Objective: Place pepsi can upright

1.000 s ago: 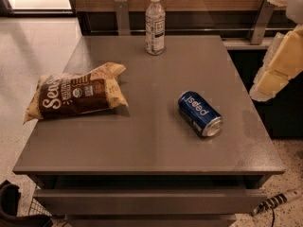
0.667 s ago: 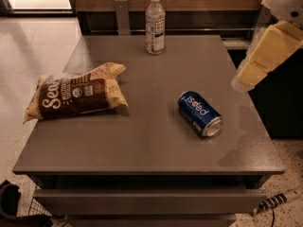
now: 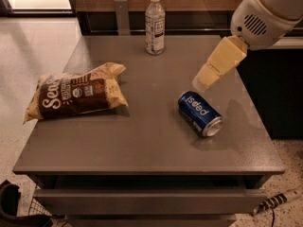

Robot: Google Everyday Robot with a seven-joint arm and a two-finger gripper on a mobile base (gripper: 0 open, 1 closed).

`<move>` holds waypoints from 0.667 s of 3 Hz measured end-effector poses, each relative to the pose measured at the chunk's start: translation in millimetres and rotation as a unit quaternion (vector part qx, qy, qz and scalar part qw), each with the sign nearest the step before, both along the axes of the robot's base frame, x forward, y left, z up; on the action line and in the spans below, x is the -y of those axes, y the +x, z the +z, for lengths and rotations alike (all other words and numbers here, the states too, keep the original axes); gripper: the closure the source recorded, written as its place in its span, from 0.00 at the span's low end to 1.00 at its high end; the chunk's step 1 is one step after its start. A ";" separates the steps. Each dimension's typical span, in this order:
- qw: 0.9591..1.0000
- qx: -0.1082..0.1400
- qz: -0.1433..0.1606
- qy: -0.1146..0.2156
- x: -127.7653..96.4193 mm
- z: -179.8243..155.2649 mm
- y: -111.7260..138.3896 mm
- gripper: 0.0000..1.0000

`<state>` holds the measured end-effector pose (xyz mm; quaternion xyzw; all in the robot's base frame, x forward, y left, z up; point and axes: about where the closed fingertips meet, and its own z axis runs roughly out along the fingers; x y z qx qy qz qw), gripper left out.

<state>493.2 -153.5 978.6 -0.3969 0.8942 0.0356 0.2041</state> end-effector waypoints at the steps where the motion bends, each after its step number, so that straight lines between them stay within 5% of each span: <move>1: 0.999 -0.045 -0.022 -0.015 1.4 -16.6 6.7 0.00; 2: 0.993 -0.099 -0.028 -0.048 6.5 -30.6 2.7 0.00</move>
Offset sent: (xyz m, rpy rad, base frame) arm -0.0151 -0.0195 -0.0466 -0.2155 0.3956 -0.0657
